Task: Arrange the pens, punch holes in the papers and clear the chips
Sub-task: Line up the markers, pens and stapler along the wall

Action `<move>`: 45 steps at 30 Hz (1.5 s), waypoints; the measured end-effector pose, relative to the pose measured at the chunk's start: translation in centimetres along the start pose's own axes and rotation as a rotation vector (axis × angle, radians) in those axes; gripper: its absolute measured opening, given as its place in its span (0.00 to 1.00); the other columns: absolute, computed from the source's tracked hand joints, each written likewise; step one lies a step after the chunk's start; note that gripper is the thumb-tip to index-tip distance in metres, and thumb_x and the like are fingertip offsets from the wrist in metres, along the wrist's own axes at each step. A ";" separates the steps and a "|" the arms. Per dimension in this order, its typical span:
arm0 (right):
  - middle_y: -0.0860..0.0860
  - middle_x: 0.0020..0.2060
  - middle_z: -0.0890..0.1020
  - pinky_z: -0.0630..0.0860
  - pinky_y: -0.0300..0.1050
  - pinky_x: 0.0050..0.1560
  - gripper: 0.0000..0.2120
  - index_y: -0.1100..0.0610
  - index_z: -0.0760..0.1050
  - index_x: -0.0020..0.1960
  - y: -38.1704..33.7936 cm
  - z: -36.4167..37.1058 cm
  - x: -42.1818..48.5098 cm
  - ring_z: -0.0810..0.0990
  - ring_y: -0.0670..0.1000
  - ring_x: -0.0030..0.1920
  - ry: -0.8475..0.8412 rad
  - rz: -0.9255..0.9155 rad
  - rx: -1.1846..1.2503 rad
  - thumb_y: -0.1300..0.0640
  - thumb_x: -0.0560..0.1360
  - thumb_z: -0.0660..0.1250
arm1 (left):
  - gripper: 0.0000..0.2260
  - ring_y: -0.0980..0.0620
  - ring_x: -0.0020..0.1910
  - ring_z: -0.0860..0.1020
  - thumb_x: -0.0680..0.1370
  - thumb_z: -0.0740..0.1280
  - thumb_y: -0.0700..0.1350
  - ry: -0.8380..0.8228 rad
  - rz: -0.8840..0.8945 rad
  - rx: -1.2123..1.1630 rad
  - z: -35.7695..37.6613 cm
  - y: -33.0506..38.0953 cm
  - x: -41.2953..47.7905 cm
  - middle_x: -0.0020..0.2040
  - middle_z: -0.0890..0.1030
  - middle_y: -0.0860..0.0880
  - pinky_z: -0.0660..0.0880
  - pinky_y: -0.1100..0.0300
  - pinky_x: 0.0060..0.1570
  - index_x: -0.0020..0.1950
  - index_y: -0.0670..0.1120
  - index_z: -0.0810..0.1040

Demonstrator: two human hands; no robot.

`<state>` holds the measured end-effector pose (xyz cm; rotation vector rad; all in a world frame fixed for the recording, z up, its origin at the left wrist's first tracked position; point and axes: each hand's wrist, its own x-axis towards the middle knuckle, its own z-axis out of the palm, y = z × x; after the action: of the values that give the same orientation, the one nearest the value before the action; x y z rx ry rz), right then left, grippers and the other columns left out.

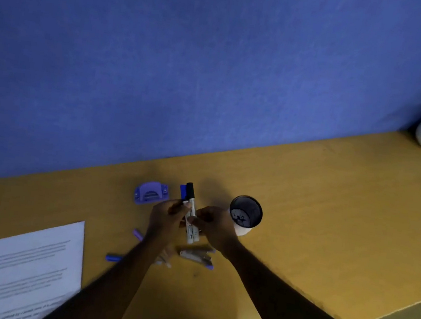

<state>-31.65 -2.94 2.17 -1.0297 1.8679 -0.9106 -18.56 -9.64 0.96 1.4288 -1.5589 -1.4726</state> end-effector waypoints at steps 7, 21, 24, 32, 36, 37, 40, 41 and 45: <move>0.55 0.41 0.85 0.73 0.41 0.37 0.10 0.60 0.82 0.48 -2.2 -3.5 7.4 0.81 0.49 0.39 0.064 -0.077 -0.182 0.53 0.73 0.72 | 0.06 0.55 0.35 0.81 0.78 0.68 0.44 -0.024 0.052 0.031 2.6 2.7 6.6 0.35 0.84 0.48 0.77 0.59 0.36 0.44 0.47 0.84; 0.55 0.48 0.85 0.81 0.47 0.43 0.12 0.61 0.82 0.51 0.2 -5.5 18.0 0.82 0.52 0.46 0.033 0.180 -0.339 0.56 0.70 0.74 | 0.07 0.44 0.43 0.82 0.74 0.70 0.44 0.001 -0.136 0.292 6.6 2.4 16.1 0.37 0.83 0.43 0.69 0.61 0.35 0.40 0.41 0.83; 0.56 0.47 0.85 0.82 0.53 0.49 0.09 0.62 0.82 0.48 1.0 -5.3 18.8 0.83 0.54 0.47 0.025 0.232 -0.363 0.57 0.72 0.72 | 0.10 0.44 0.47 0.82 0.75 0.69 0.47 0.032 -0.147 0.344 7.3 2.0 16.3 0.44 0.85 0.41 0.73 0.58 0.43 0.47 0.41 0.85; 0.54 0.45 0.85 0.83 0.52 0.48 0.10 0.58 0.82 0.48 1.9 -4.5 19.5 0.84 0.52 0.45 0.016 0.234 -0.341 0.53 0.70 0.74 | 0.12 0.46 0.47 0.83 0.73 0.73 0.45 0.082 -0.147 0.368 8.6 2.0 16.2 0.50 0.85 0.41 0.72 0.62 0.40 0.53 0.40 0.84; 0.54 0.44 0.85 0.83 0.53 0.47 0.09 0.58 0.82 0.47 1.8 -4.5 19.5 0.84 0.52 0.44 0.026 0.212 -0.344 0.54 0.70 0.74 | 0.12 0.48 0.46 0.83 0.72 0.74 0.44 0.097 -0.122 0.366 8.7 2.0 16.0 0.49 0.85 0.42 0.68 0.68 0.33 0.53 0.40 0.83; 0.54 0.44 0.85 0.83 0.52 0.47 0.10 0.58 0.82 0.47 1.8 -4.6 19.5 0.84 0.52 0.44 0.026 0.211 -0.342 0.54 0.70 0.75 | 0.11 0.48 0.45 0.83 0.72 0.74 0.44 0.095 -0.110 0.365 8.7 2.0 16.0 0.49 0.85 0.42 0.68 0.69 0.31 0.52 0.40 0.83; 0.54 0.43 0.85 0.83 0.51 0.45 0.11 0.58 0.82 0.47 1.6 -4.8 19.3 0.84 0.51 0.43 0.021 0.216 -0.335 0.52 0.70 0.75 | 0.12 0.48 0.43 0.83 0.72 0.74 0.43 0.077 -0.101 0.343 8.7 2.1 15.9 0.48 0.85 0.41 0.72 0.65 0.35 0.51 0.39 0.83; 0.54 0.42 0.85 0.83 0.51 0.45 0.12 0.59 0.82 0.46 1.5 -5.0 19.3 0.84 0.51 0.43 0.009 0.213 -0.340 0.51 0.70 0.75 | 0.11 0.48 0.43 0.83 0.72 0.74 0.43 0.070 -0.099 0.345 8.7 2.2 15.8 0.48 0.85 0.41 0.72 0.65 0.35 0.51 0.38 0.84; 0.55 0.43 0.85 0.83 0.52 0.47 0.13 0.61 0.82 0.47 1.1 -5.4 18.9 0.83 0.53 0.45 -0.025 0.203 -0.393 0.51 0.71 0.75 | 0.11 0.52 0.40 0.82 0.72 0.74 0.44 0.032 -0.076 0.404 8.2 2.2 15.9 0.46 0.85 0.41 0.67 0.71 0.30 0.50 0.39 0.84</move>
<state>-43.36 -18.15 -2.10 -1.0461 2.1343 -0.4185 -31.05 -21.89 -3.12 1.7423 -1.8750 -1.2117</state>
